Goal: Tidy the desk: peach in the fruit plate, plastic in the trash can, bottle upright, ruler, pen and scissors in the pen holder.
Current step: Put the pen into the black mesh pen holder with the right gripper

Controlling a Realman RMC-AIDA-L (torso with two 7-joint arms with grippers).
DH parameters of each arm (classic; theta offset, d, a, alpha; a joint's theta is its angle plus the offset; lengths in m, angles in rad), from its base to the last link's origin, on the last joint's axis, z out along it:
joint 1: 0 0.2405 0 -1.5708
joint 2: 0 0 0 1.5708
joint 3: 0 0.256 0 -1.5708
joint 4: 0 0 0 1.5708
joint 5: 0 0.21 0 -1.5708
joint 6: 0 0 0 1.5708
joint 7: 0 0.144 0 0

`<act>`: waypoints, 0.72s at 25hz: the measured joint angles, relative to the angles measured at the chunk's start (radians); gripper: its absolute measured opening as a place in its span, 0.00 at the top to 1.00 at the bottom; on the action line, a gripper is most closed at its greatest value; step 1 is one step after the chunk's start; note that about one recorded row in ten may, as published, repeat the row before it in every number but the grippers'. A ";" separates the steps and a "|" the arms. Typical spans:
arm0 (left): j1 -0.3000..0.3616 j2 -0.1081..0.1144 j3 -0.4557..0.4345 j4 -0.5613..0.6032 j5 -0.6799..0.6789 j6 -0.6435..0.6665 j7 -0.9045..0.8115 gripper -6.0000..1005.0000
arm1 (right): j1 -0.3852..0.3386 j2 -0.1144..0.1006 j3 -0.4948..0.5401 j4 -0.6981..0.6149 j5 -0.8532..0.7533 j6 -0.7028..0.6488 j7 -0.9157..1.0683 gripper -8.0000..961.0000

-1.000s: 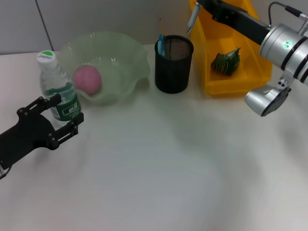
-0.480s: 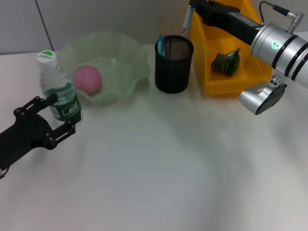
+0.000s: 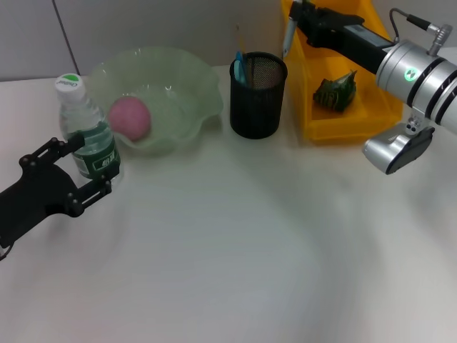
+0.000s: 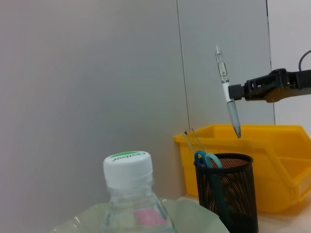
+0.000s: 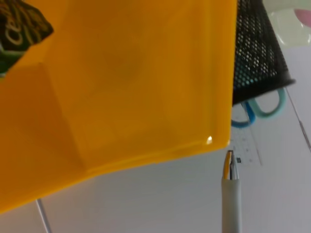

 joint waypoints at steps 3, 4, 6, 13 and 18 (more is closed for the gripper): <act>-0.001 0.000 0.000 0.000 0.000 0.000 0.005 0.25 | 0.005 0.001 0.000 0.015 0.000 0.001 -0.009 0.87; -0.001 0.000 0.000 0.000 0.000 0.000 0.006 0.25 | 0.007 0.001 -0.003 0.019 0.000 0.000 -0.011 0.87; -0.002 0.000 0.000 0.000 0.000 0.003 0.006 0.25 | 0.009 0.002 -0.013 0.029 0.000 0.000 -0.016 0.87; -0.002 0.000 0.000 0.000 0.000 0.005 0.006 0.25 | 0.016 0.004 -0.029 0.049 0.000 0.005 -0.036 0.87; 0.003 -0.001 0.000 0.000 -0.002 0.012 0.018 0.25 | 0.027 0.003 -0.029 0.062 0.011 0.026 -0.047 0.85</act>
